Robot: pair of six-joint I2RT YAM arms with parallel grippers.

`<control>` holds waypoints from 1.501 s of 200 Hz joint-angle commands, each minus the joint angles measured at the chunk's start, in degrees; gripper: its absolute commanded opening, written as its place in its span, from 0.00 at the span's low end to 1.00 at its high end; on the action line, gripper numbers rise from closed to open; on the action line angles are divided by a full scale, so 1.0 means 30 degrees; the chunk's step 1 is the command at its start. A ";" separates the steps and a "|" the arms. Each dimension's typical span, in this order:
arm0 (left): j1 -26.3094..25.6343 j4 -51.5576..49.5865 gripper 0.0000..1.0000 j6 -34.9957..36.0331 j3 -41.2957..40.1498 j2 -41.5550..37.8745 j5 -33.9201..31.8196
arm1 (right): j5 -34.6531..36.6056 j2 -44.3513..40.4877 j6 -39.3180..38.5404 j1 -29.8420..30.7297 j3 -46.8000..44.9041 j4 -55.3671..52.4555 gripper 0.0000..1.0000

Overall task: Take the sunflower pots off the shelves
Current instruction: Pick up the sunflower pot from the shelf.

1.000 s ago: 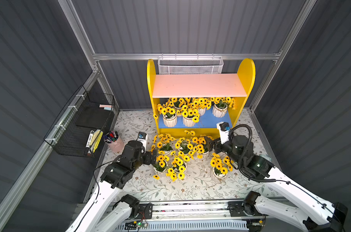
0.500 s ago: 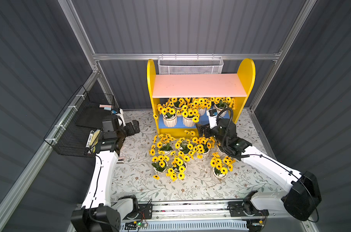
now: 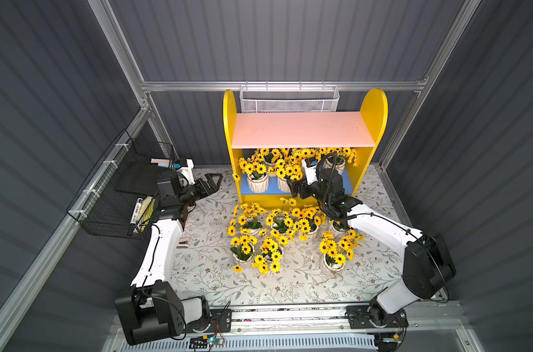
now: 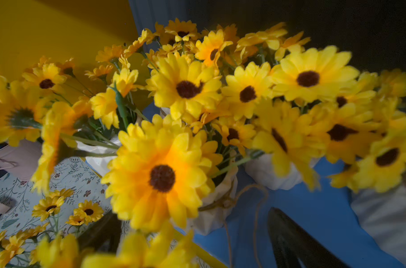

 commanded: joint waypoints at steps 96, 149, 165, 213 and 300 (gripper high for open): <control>-0.0082 0.3970 0.99 -0.3680 -0.5331 -0.4353 0.3902 | -0.0406 0.4753 0.1019 -0.0117 0.3675 0.1572 0.99; -0.0991 0.2993 0.99 -0.2213 -0.5943 -0.5119 0.4517 | 0.0406 0.6056 0.1274 0.0056 0.4512 0.1714 0.99; -0.1293 0.3302 1.00 -0.2209 -0.5943 -0.4987 0.4842 | 0.0518 0.6421 0.1177 0.0129 0.4817 0.1689 0.99; -0.1533 0.3235 0.99 -0.2269 -0.6141 -0.5167 0.4983 | 0.1478 0.6875 0.0223 0.0763 0.4973 0.1855 0.98; -0.2056 0.3033 0.99 -0.1977 -0.6161 -0.5491 0.4974 | 0.2989 0.5138 -0.0558 0.1339 0.3104 0.3455 0.15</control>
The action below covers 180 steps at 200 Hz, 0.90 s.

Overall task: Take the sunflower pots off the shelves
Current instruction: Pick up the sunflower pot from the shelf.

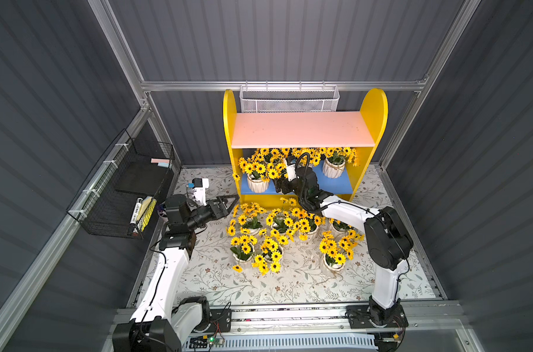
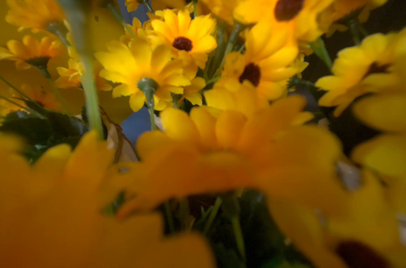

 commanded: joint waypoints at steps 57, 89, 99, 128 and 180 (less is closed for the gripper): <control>-0.1435 0.0134 1.00 0.1138 0.0236 -0.0332 0.1275 | 0.0264 -0.3300 -0.0832 0.0054 -0.1833 0.1429 0.00; -0.2013 0.0099 0.99 0.1429 0.0297 -0.0420 0.1553 | -0.0144 -0.4853 -0.0744 0.0095 -0.2460 0.1258 0.00; -0.2159 0.0090 0.99 0.1464 0.0300 -0.0420 0.1590 | -0.0185 -0.5395 -0.0722 0.0082 -0.2744 0.1187 0.00; -0.2590 -0.0045 0.99 0.1557 0.0540 -0.0082 0.1642 | -0.0255 -0.6927 -0.0932 0.0086 -0.3478 0.0555 0.00; -0.3556 -0.0124 0.99 0.1492 0.0857 0.0020 0.1473 | -0.1247 -1.0530 -0.0875 0.0528 -0.5552 -0.0907 0.00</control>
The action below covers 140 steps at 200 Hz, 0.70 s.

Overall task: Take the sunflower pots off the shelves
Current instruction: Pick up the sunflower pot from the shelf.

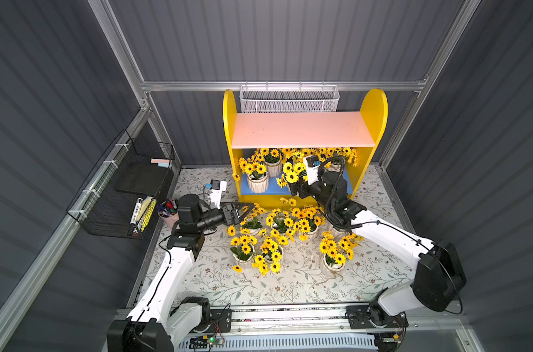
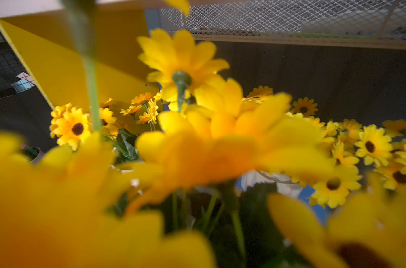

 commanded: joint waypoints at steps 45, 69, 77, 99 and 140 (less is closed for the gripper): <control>-0.1966 -0.1451 0.99 0.1335 0.0399 -0.0711 -0.0320 | 0.1552 -0.5314 -0.2227 0.2945 -0.1971 -0.1199 0.00; -0.2462 -0.1655 0.99 0.1358 -0.0479 -0.1646 -0.0994 | 0.3096 -0.7590 -0.2424 0.4454 -0.2911 -0.2894 0.00; -0.2501 -0.1826 0.99 0.1355 -0.0759 -0.1983 -0.1218 | 0.3582 -0.8322 -0.2297 0.4950 -0.3430 -0.3249 0.00; -0.2609 -0.1570 0.99 0.0960 -0.1631 -0.2805 -0.1695 | 0.4660 -1.0768 -0.1682 0.6362 -0.5231 -0.4106 0.00; -0.2962 -0.1034 1.00 0.0218 -0.2944 -0.3554 -0.1844 | 0.5656 -1.3662 -0.0382 1.0242 -0.9032 -0.4284 0.00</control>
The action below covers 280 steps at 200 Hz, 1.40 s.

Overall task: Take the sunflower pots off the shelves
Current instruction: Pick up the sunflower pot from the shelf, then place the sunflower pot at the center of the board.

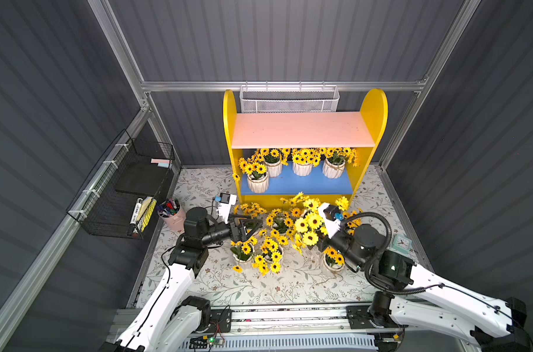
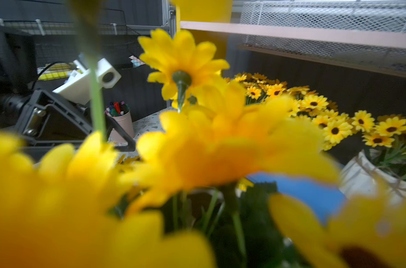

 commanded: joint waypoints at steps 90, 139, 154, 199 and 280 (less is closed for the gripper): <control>-0.0377 -0.0330 0.99 -0.0144 -0.0555 -0.1121 -0.1104 | 0.5880 0.5118 0.3098 0.4248 -0.6678 0.8279 0.00; -0.0406 -0.2420 0.99 0.1463 0.0166 -0.1450 -0.1610 | 0.5307 0.9602 0.4361 0.2644 -0.8213 1.3930 0.00; -0.0406 -0.2785 0.99 0.1845 0.0351 -0.1456 -0.1747 | 0.4712 1.0694 0.4604 0.2393 -0.7887 1.4311 0.00; -0.0406 -0.2896 0.99 0.2122 0.0630 -0.1139 -0.1701 | 0.4023 1.3545 0.4598 0.2392 -0.7513 1.6224 0.00; -0.0406 -0.3940 0.99 0.2989 0.1093 -0.1118 -0.1690 | 0.3384 1.8049 0.4922 0.2708 -0.6111 1.9445 0.00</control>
